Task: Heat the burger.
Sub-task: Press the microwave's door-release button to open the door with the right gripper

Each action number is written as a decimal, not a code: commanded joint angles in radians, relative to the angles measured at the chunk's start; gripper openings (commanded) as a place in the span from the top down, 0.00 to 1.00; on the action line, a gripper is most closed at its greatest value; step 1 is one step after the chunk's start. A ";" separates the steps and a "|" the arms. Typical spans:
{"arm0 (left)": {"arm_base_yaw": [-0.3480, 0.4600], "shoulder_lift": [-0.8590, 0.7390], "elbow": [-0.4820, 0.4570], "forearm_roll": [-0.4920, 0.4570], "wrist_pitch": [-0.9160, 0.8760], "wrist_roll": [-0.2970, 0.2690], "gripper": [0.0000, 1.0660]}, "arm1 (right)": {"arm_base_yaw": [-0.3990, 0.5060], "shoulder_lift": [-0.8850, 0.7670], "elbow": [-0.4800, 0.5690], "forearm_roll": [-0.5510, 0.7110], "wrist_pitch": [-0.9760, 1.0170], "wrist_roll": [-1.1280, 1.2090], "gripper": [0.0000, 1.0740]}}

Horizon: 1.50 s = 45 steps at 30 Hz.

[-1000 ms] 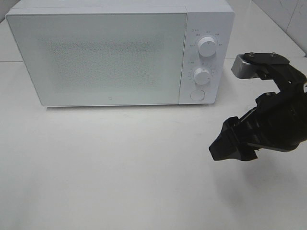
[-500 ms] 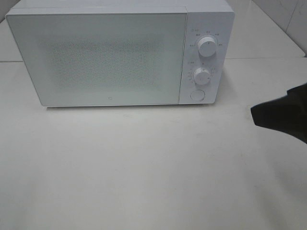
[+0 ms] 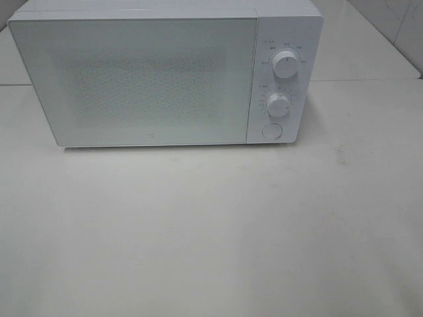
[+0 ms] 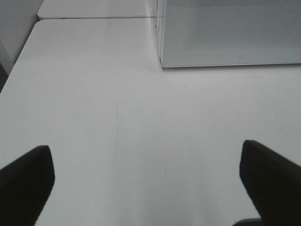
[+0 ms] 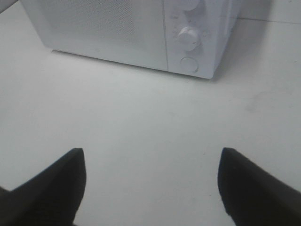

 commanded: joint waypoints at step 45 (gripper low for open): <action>0.001 -0.016 0.003 -0.002 -0.007 0.000 0.06 | -0.173 -0.330 -0.059 -0.149 0.334 0.116 0.30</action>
